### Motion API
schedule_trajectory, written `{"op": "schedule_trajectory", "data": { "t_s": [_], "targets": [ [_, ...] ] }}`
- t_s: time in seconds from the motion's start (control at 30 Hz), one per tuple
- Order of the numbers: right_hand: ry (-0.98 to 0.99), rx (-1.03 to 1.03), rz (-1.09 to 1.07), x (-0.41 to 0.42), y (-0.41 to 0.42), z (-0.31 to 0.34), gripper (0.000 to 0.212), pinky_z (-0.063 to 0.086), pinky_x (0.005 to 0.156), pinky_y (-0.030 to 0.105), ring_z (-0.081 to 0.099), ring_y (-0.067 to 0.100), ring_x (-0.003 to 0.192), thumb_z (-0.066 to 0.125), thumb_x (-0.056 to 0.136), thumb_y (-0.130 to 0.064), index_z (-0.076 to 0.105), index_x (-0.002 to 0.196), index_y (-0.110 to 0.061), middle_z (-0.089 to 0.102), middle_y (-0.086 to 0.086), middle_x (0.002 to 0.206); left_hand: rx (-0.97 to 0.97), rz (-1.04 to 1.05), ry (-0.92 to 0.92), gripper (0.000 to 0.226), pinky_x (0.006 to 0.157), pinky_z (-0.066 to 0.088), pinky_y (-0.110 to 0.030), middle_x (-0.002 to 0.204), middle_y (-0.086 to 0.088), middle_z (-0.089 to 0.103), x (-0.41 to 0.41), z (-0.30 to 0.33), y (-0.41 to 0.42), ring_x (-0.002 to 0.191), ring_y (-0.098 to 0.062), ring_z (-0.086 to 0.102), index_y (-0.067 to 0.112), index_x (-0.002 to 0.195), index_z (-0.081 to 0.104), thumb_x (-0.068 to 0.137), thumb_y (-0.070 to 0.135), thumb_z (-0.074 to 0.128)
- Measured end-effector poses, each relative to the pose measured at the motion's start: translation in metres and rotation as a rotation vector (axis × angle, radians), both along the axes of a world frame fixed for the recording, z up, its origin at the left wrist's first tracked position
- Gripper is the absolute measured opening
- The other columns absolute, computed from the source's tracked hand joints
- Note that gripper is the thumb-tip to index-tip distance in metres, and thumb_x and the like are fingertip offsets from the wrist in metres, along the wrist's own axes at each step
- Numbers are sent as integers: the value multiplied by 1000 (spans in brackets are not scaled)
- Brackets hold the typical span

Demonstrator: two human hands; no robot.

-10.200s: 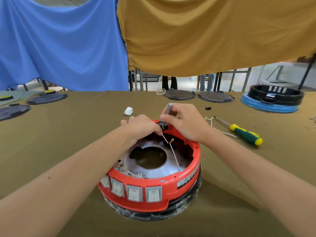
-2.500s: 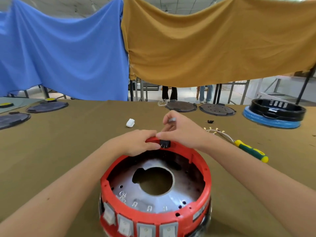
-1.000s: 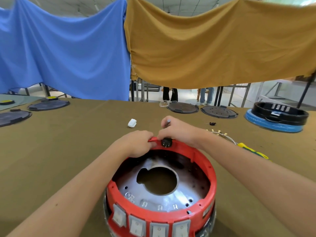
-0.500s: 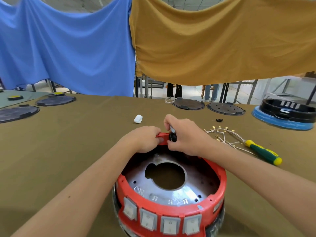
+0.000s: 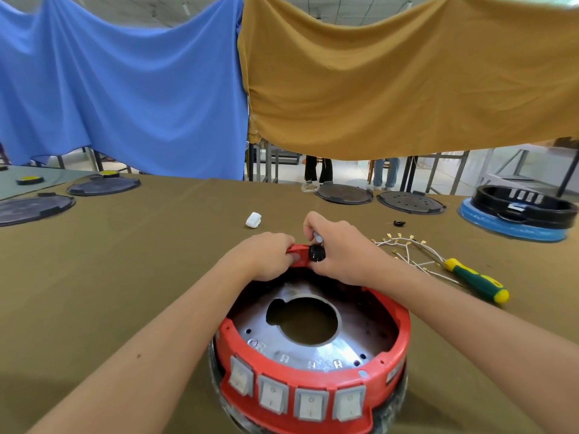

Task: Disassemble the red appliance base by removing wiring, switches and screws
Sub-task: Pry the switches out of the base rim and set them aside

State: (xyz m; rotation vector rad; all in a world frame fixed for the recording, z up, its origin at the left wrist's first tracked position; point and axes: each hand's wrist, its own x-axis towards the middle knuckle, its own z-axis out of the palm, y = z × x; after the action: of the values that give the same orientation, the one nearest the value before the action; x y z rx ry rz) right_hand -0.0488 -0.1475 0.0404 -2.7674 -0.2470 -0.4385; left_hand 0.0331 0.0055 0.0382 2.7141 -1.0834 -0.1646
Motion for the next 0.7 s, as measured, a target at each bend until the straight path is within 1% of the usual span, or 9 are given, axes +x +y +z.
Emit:
{"op": "schedule_trajectory", "data": {
  "t_s": [0.07,0.17,0.33,0.47,0.5,0.53,0.6,0.63,0.7],
  "targets": [
    [-15,0,7,0,-1,-1,36,37,55,34,48,24,64,69,80,-13,38,95,-23,57,1,76,0,-7,-6,23,77,44,-38,90,-1,57,1,0,0,89,-24,57,22,85,47,103,36,42],
    [-13,4,26,1,-3,-1,35,37,54,33,47,21,61,70,78,-12,41,96,-21,59,4,76,-3,-16,-9,23,76,44,-37,88,0,56,1,0,0,87,-23,56,23,84,46,103,35,42],
    [-9,12,47,3,-5,-2,35,38,54,32,49,21,61,70,78,-13,42,97,-21,61,4,76,-7,-19,6,19,81,47,-40,90,-1,58,2,-1,0,88,-23,58,21,91,50,103,34,42],
    [-7,74,27,2,-7,-2,37,40,59,32,48,18,63,77,78,-20,44,95,-19,63,6,81,-20,-32,-17,21,78,46,-40,86,0,57,2,-1,0,85,-23,57,22,85,49,102,35,44],
    [-13,157,7,1,-7,0,38,41,61,29,50,15,65,80,78,-26,46,94,-17,65,3,82,-32,-42,-27,21,78,47,-41,86,0,58,2,-2,0,86,-24,57,21,86,51,101,34,44],
    [-11,304,-10,-1,-8,3,36,43,64,26,53,13,66,79,81,-32,50,94,-15,67,1,82,-45,-58,-35,20,79,47,-41,87,-1,59,1,-2,1,87,-25,57,20,88,53,101,32,44],
    [68,709,-28,-2,-12,10,27,49,68,24,66,13,71,63,95,-37,55,101,-12,73,2,83,-73,-107,-38,21,77,46,-40,83,0,57,1,-1,3,84,-24,55,19,84,53,100,29,44],
    [120,868,-37,-2,-16,11,24,53,69,27,69,15,73,53,101,-34,55,106,-11,75,4,83,-81,-140,-27,23,73,44,-38,79,2,55,1,0,4,81,-23,54,20,79,50,100,28,45],
    [139,1031,-46,-2,-26,10,16,57,68,31,67,19,69,44,105,-22,53,110,-11,73,6,76,-83,-219,17,19,70,42,-34,76,4,55,-1,4,6,77,-20,53,24,78,49,96,30,50]
  ]
}}
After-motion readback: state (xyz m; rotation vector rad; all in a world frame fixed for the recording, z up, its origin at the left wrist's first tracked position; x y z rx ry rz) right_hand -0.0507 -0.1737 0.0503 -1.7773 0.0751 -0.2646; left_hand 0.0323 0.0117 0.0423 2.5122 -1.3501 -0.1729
